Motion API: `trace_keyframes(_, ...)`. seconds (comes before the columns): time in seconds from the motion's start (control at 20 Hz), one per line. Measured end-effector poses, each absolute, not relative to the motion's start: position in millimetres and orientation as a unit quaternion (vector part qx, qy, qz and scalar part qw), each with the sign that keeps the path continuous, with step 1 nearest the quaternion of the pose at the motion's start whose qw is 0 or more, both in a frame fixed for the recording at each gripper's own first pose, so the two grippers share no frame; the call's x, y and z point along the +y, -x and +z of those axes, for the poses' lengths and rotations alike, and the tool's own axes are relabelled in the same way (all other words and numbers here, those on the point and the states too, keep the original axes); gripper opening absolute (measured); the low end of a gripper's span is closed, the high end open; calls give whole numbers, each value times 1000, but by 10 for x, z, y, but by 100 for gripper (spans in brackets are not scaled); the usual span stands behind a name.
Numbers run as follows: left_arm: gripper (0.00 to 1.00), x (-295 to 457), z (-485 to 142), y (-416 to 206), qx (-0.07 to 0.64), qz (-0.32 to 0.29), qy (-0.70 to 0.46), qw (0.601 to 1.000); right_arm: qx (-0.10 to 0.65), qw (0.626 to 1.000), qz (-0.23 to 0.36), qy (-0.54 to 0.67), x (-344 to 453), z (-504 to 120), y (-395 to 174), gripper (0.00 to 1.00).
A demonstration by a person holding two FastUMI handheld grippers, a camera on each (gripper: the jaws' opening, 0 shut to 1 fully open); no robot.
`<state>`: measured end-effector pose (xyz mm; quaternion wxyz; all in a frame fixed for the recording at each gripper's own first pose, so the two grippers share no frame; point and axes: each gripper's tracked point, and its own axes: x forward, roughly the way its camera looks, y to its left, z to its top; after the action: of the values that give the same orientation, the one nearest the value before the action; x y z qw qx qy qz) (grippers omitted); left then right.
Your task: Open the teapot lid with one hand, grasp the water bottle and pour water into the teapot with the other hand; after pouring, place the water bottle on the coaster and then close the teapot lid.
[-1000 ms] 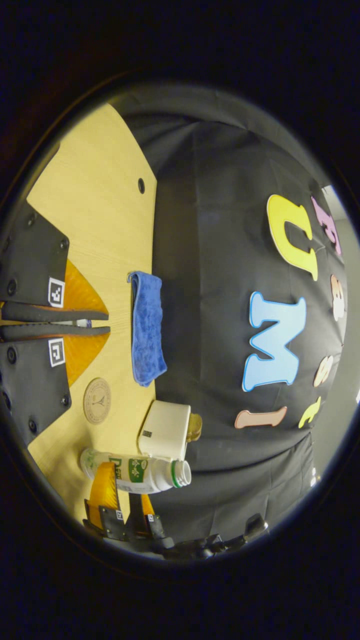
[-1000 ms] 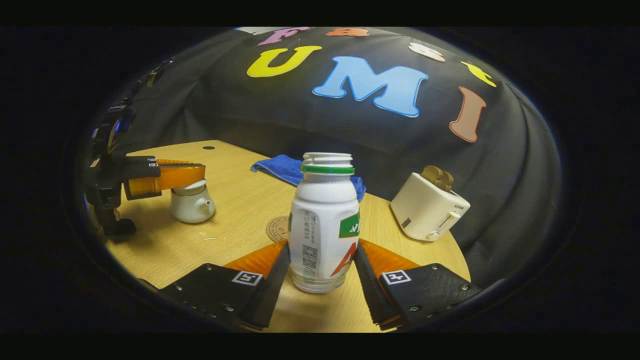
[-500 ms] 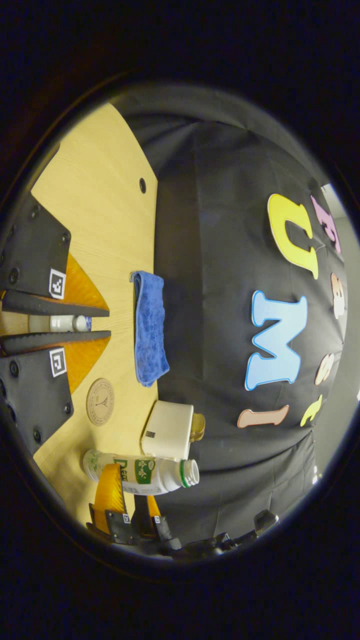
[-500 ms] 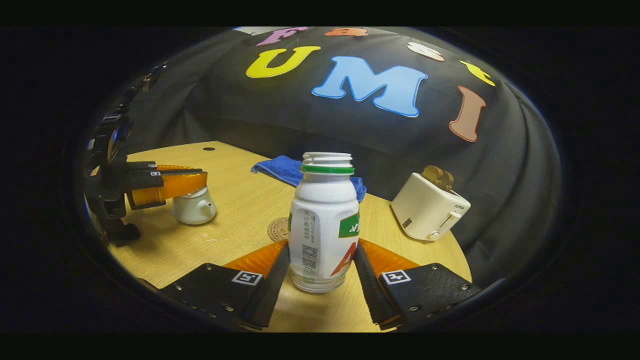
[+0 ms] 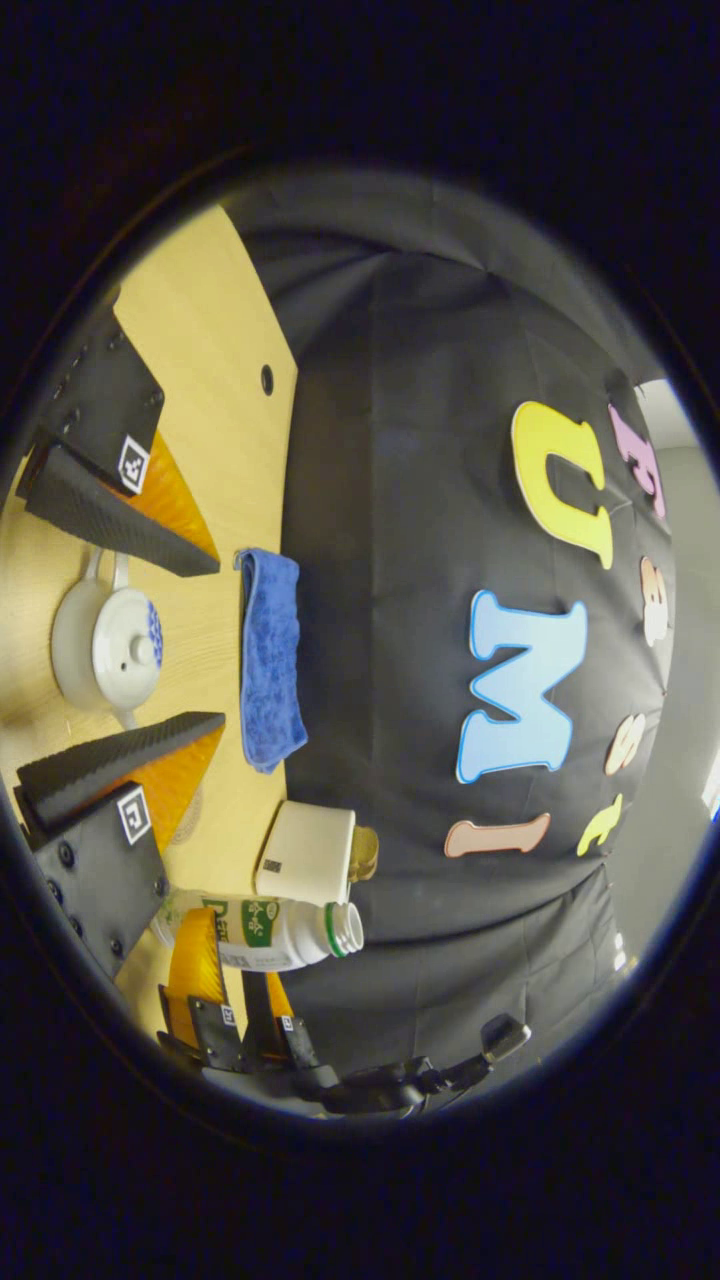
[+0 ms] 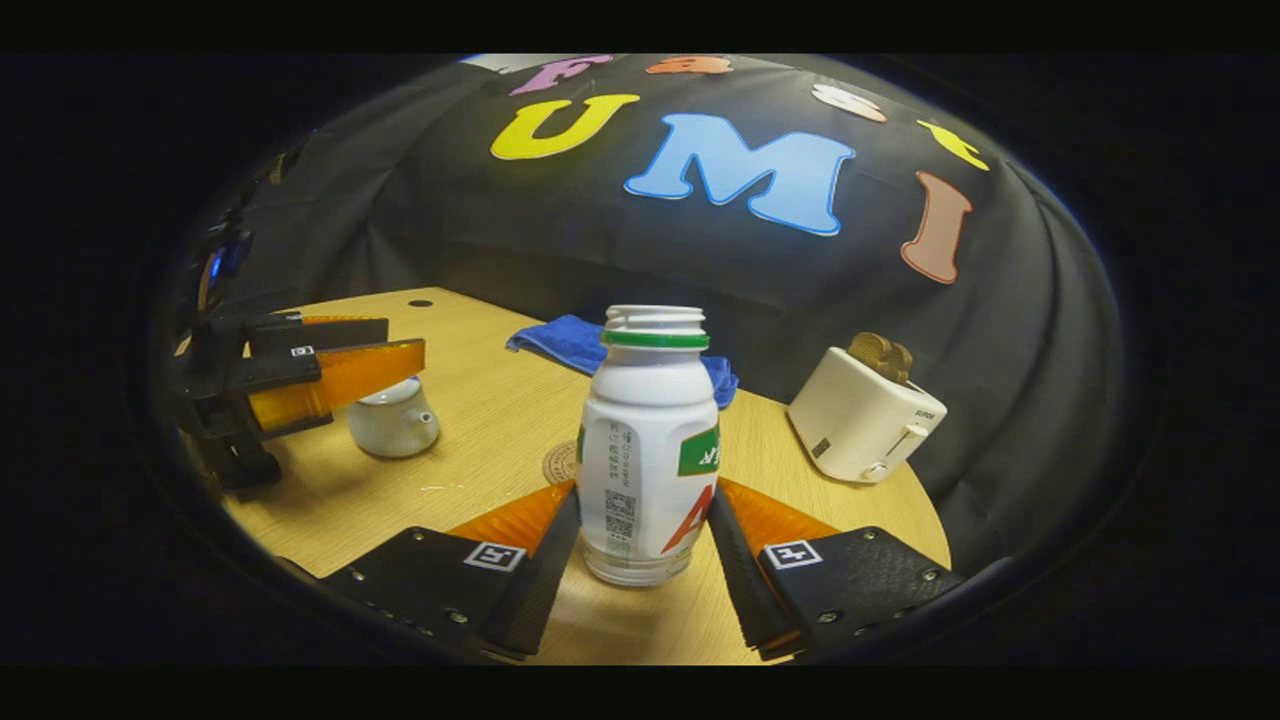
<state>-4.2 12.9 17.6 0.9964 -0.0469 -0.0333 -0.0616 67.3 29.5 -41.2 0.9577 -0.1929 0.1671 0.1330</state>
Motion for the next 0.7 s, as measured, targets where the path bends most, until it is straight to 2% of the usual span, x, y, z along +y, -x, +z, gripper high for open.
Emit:
trace_keyframes(0.15, 94, 142, 218, 85, -41, -58, 50, 996, 161, 958, 135, 194, 374, -370, -719, 72)
trace_keyframes(0.7, 94, 211, 289, 130, -53, -44, 48, 996, 141, 971, 158, 113, 866, -227, -1125, 72)
